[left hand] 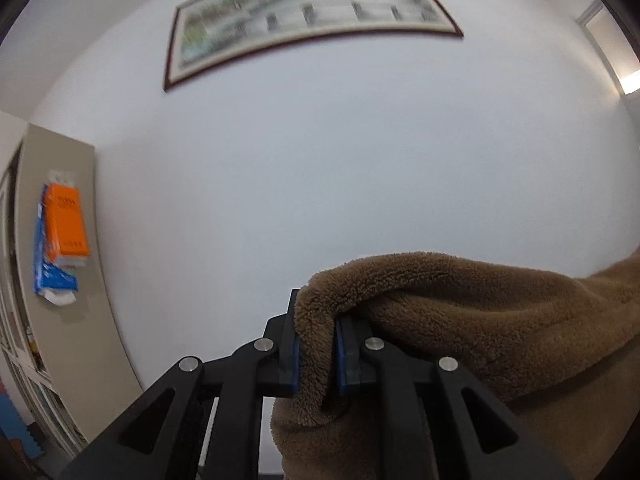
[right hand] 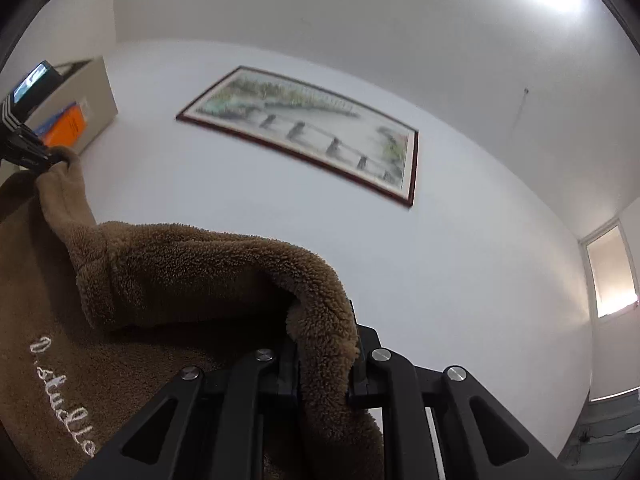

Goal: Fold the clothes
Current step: 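Lift the brown sweatshirt high with both grippers, holding two edges apart, then lower the held sweatshirt onto the mat with both grippers, spreading it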

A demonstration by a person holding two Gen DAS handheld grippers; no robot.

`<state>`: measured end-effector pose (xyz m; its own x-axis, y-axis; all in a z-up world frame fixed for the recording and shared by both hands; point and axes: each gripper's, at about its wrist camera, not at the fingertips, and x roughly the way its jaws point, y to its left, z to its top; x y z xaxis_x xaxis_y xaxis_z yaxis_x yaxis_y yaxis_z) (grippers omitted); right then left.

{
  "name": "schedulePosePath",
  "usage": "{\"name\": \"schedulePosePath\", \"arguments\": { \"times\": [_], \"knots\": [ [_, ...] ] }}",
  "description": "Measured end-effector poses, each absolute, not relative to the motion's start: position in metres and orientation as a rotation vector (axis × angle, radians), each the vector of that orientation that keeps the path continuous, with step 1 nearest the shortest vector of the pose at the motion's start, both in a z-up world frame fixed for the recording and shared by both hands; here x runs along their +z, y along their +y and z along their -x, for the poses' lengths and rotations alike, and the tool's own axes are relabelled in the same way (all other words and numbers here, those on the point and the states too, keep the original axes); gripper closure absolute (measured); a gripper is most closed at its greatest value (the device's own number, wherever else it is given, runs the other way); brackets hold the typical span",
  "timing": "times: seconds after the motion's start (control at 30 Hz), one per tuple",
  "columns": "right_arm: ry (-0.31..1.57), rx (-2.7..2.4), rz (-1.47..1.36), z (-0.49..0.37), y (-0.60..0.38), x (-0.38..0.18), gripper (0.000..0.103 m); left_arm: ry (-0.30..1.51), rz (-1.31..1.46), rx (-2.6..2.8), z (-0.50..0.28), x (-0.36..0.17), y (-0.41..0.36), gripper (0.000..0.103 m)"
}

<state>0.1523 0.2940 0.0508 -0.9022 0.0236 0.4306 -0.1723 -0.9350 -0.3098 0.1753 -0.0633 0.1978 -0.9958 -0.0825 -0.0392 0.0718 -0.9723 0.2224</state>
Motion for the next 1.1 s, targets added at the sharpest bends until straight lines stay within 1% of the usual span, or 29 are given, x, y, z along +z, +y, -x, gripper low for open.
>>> {"name": "schedulePosePath", "arguments": {
  "times": [0.03, 0.07, 0.13, 0.17, 0.2, 0.23, 0.27, 0.3, 0.33, 0.4, 0.43, 0.53, 0.6, 0.67, 0.77, 0.83, 0.9, 0.93, 0.97, 1.03, 1.1],
  "knots": [
    [-0.542, 2.925, -0.585, -0.128, 0.296, 0.043, 0.087, -0.353, -0.187, -3.038, -0.146, 0.178, -0.061, 0.083],
    [-0.557, 2.927, -0.514, -0.103, 0.298, 0.035, 0.087, -0.364, -0.299, -3.027, -0.117, 0.158, -0.059, 0.078],
    [-0.593, 2.942, -0.349, -0.045, 0.298, 0.013, 0.087, -0.386, -0.524, -2.992, -0.059, 0.118, -0.055, 0.065],
    [-0.613, 2.950, -0.255, -0.013, 0.297, 0.001, 0.087, -0.420, -0.650, -2.959, -0.028, 0.090, -0.051, 0.053],
    [-0.635, 2.963, -0.142, 0.023, 0.293, -0.008, 0.086, -0.455, -0.776, -2.919, 0.002, 0.063, -0.047, 0.047],
    [-0.660, 2.984, 0.008, 0.061, 0.289, -0.022, 0.080, -0.482, -0.889, -2.886, 0.026, 0.034, -0.044, 0.046],
    [-0.680, 3.007, 0.179, 0.091, 0.292, -0.048, 0.072, -0.507, -1.000, -2.849, 0.050, 0.005, -0.042, 0.046],
    [-0.699, 3.020, 0.370, 0.122, 0.294, -0.075, 0.041, -0.535, -1.101, -2.803, 0.068, -0.026, -0.039, 0.046],
    [-0.714, 3.019, 0.584, 0.151, 0.293, -0.100, 0.017, -0.562, -1.199, -2.753, 0.087, -0.056, -0.037, 0.046],
    [-0.738, 3.000, 0.846, 0.183, 0.294, -0.146, 0.016, -0.582, -1.306, -2.708, 0.106, -0.100, -0.036, 0.046],
    [-0.758, 2.988, 0.905, 0.189, 0.296, -0.165, 0.016, -0.581, -1.348, -2.699, 0.112, -0.118, -0.036, 0.046],
    [-0.805, 2.951, 0.955, 0.181, 0.302, -0.201, 0.016, -0.603, -1.399, -2.721, 0.114, -0.141, -0.035, 0.046],
    [-0.762, 2.979, 0.986, 0.180, 0.311, -0.203, 0.016, -0.600, -1.399, -2.749, 0.116, -0.140, -0.037, 0.046],
    [-0.679, 3.027, 1.042, 0.182, 0.320, -0.198, 0.016, -0.583, -1.417, -2.775, 0.121, -0.137, -0.039, 0.045],
    [-0.465, 3.149, 1.238, 0.201, 0.321, -0.191, 0.016, -0.644, -1.475, -2.788, 0.131, -0.136, -0.029, 0.041],
    [-0.362, 3.206, 1.422, 0.215, 0.310, -0.194, 0.016, -0.750, -1.558, -2.770, 0.141, -0.146, -0.014, 0.038],
    [-0.325, 3.209, 1.617, 0.231, 0.295, -0.202, 0.016, -0.847, -1.619, -2.741, 0.152, -0.158, 0.001, 0.038],
    [-0.348, 3.196, 1.700, 0.240, 0.287, -0.211, 0.016, -0.880, -1.631, -2.722, 0.161, -0.164, 0.008, 0.038],
    [-0.407, 3.177, 1.712, 0.246, 0.278, -0.217, 0.016, -0.887, -1.628, -2.717, 0.170, -0.165, 0.012, 0.037],
    [-0.565, 3.099, 1.705, 0.265, 0.261, -0.229, 0.016, -0.817, -1.622, -2.728, 0.189, -0.162, 0.016, 0.035],
    [-0.622, 3.052, 1.677, 0.287, 0.250, -0.235, 0.016, -0.753, -1.624, -2.721, 0.210, -0.161, 0.019, 0.032]
  ]
}}
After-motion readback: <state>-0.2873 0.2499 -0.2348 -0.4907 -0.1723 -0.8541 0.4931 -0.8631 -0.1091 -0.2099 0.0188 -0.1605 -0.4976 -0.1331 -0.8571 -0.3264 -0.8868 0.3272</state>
